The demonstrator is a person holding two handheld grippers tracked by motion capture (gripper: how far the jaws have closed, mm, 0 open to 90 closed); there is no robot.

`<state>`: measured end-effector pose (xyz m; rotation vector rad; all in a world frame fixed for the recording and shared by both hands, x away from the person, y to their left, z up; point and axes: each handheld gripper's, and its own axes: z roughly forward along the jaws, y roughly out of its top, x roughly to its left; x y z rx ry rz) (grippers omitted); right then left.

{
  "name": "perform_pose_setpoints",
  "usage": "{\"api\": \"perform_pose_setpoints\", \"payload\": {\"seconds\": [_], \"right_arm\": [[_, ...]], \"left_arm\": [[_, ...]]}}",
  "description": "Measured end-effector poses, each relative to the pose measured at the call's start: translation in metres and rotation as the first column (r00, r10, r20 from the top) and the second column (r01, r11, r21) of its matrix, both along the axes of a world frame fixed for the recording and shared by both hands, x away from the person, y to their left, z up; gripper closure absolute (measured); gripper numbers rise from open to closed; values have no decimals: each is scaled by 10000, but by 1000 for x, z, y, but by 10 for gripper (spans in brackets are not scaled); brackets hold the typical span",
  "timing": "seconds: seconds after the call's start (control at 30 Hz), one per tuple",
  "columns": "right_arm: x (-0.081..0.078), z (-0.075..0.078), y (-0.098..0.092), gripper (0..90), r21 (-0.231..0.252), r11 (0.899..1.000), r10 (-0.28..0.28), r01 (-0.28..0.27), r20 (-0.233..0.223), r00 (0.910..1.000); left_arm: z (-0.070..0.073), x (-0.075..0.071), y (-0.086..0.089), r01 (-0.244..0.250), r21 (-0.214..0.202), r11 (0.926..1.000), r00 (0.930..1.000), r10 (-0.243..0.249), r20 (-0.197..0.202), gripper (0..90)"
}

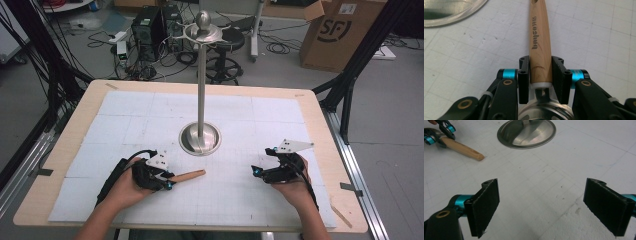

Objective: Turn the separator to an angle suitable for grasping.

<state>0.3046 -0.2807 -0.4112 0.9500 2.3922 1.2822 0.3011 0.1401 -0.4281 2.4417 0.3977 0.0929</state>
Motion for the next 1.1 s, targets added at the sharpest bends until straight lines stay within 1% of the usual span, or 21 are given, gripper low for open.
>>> {"api": "perform_pose_setpoints", "payload": {"seconds": [0.03,0.1,0.13,0.23,0.3,0.33,0.4,0.43,0.47,0.5,0.53,0.57,0.63,0.67,0.7,0.8,0.87,0.9,1.0,1.07,1.1], "right_arm": [[-1,0,0,121,-8,10000,-8,8,-3,10000],[-1,0,-1,121,-33,10000,6,-6,-10,10000],[-2,0,-1,121,-28,10000,-35,35,-13,10000],[-2,0,-2,121,28,10000,-53,53,33,10000],[-2,0,-2,122,38,10000,-55,54,30,10000],[-2,0,-2,122,-2,10000,-62,62,17,10000],[-2,0,-2,122,-10,10000,-66,66,-11,10000],[-2,0,-2,122,-42,10000,-64,64,-8,10000],[-2,0,-2,122,-42,10000,-64,64,-8,10000],[-3,0,-2,121,-13,10000,-48,48,12,10000],[-2,1,-1,121,-6,10000,-39,39,32,10000],[-3,1,-1,122,8,10000,-57,57,24,10000],[-2,0,-1,122,-1,10000,-42,42,29,10000],[-2,0,-1,122,-1,10000,-42,42,29,10000],[-2,0,-1,122,-26,10000,-40,40,37,10000],[-1,0,0,122,-22,10000,-34,34,32,10000],[-1,0,1,122,-30,10000,11,-11,59,10000],[-2,1,1,122,-6,10000,-2,2,3,10000],[0,2,5,122,-6,10000,84,-84,94,9999],[0,2,6,122,14,10000,91,-92,76,9999],[1,1,8,122,-38,9999,152,-152,83,9998]], "left_arm": [[0,0,-1,8,126,9999,10000,-7,-52,684],[0,1,-1,-62,98,9999,9999,63,-141,683],[0,1,-2,-95,122,9999,9997,98,-239,683],[1,3,-4,-111,262,9996,9994,119,-322,676],[2,3,-5,-60,346,9994,9995,72,-323,674],[3,3,-7,-53,502,9987,9994,71,-346,672],[3,4,-8,-38,547,9985,9993,59,-377,670],[4,4,-10,-30,732,9973,9993,57,-372,667],[4,4,-10,-30,732,9973,9993,57,-372,665],[5,4,-13,56,864,9962,9991,-19,-420,647],[5,4,-13,56,864,9962,9991,-19,-420,617],[5,4,-14,160,968,9952,9989,-117,-452,590],[7,5,-21,231,1405,9898,9986,-162,-502,582],[7,5,-21,231,1405,9898,9986,-162,-502,583],[8,5,-23,258,1536,9878,9983,-175,-552,583],[10,5,-29,312,2025,9788,9985,-216,-495,584],[11,4,-32,300,2256,9738,9987,-200,-464,586],[11,4,-33,285,2311,9725,9988,-183,-462,588],[11,4,-34,239,2368,9713,9988,-129,-477,623],[12,3,-34,274,2334,9720,9990,-181,-419,683],[11,3,-34,241,2268,9736,9992,-163,-364,684]]}}
